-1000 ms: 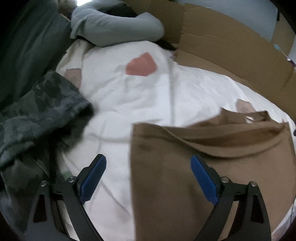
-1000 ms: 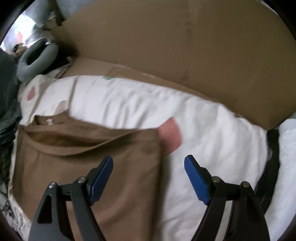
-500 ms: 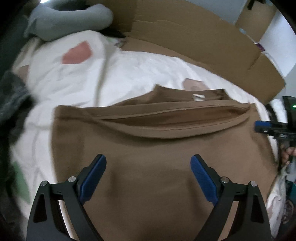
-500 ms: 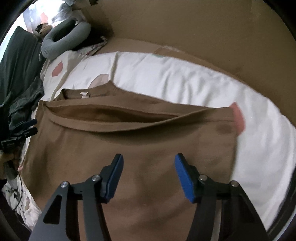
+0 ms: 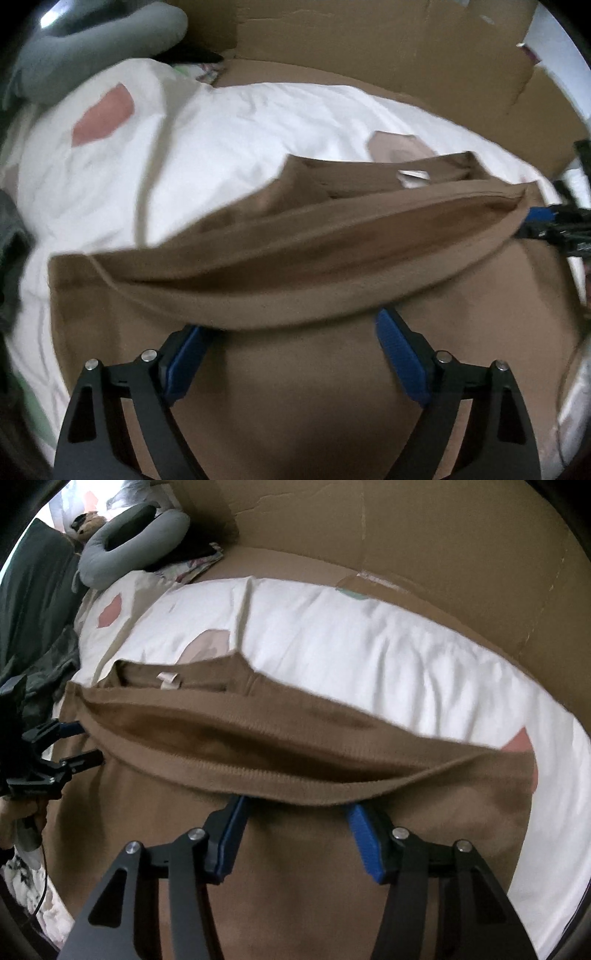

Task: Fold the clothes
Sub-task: 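Press and smooth the folded shirt flat with both open grippers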

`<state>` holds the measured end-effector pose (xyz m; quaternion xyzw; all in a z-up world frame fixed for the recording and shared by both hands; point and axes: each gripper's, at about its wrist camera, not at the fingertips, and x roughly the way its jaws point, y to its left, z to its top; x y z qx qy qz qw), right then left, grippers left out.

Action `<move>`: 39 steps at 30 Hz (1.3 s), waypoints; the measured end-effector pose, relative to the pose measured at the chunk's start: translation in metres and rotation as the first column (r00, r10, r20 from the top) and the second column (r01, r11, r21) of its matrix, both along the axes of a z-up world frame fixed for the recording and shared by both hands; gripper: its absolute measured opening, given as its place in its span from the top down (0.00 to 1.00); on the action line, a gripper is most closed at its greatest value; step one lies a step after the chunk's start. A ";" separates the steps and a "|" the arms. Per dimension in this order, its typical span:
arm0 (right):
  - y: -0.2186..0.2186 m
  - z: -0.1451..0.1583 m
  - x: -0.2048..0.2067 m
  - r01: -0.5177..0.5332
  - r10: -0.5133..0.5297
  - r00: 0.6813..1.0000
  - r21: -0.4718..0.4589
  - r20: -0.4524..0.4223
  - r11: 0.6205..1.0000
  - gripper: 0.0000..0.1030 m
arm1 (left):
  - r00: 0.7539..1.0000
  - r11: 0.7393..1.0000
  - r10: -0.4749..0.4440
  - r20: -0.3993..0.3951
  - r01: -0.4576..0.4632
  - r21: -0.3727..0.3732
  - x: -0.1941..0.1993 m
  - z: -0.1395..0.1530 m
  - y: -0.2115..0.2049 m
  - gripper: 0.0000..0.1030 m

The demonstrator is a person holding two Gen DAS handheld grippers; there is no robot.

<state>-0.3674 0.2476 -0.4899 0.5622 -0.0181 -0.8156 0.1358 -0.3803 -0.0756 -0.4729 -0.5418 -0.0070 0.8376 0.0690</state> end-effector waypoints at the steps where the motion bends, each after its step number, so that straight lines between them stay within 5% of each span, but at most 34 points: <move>1: 0.000 0.000 -0.003 0.005 -0.005 1.000 0.002 -0.002 1.000 0.50 | 1.000 1.000 0.002 -0.003 -0.002 0.002 -0.003 -0.001 -0.001 0.14; 13: 0.004 0.013 -0.024 0.029 -0.028 0.999 0.029 -0.043 0.999 0.50 | 0.997 0.998 0.053 -0.049 -0.052 0.018 -0.026 0.012 -0.014 0.14; 23: 0.073 0.034 -0.011 0.126 -0.125 0.989 0.018 -0.080 0.992 0.50 | 0.975 0.985 0.172 -0.139 -0.175 -0.009 0.003 0.048 -0.072 0.14; 35: 0.126 0.023 -0.003 0.191 -0.188 0.980 0.049 -0.066 0.980 0.60 | 0.946 0.958 0.280 -0.164 -0.285 -0.009 0.024 0.045 -0.129 0.14; 39: 0.127 0.020 -0.006 0.186 -0.183 0.981 0.040 -0.064 0.982 0.62 | 0.945 0.958 0.284 -0.165 -0.285 0.014 0.023 0.039 -0.135 0.37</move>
